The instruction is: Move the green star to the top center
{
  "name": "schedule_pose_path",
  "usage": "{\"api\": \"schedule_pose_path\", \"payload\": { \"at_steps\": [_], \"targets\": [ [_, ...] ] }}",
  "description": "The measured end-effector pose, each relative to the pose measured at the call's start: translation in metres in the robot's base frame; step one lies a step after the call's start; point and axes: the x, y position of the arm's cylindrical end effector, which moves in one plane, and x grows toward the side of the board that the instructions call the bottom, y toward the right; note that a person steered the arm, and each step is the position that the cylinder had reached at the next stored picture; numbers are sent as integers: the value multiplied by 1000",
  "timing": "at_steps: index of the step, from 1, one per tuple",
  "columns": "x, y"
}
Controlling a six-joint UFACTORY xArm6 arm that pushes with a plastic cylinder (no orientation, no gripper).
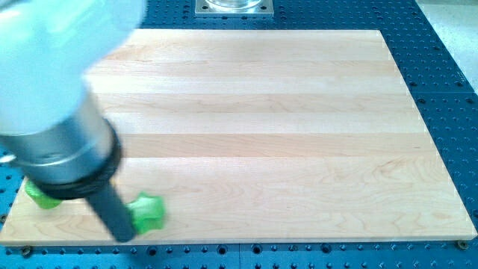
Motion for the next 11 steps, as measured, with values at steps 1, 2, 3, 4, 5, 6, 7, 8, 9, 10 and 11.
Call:
{"api": "schedule_pose_path", "payload": {
  "at_steps": [1,2,3,4,5,6,7,8,9,10,11],
  "targets": [
    [-29,80],
    [-25,80],
    [-5,70],
    [-68,78],
    [-65,97],
    [-6,96],
    [-64,146],
    [-177,139],
    [-257,131],
    [-192,144],
    [-202,83]
  ]
}}
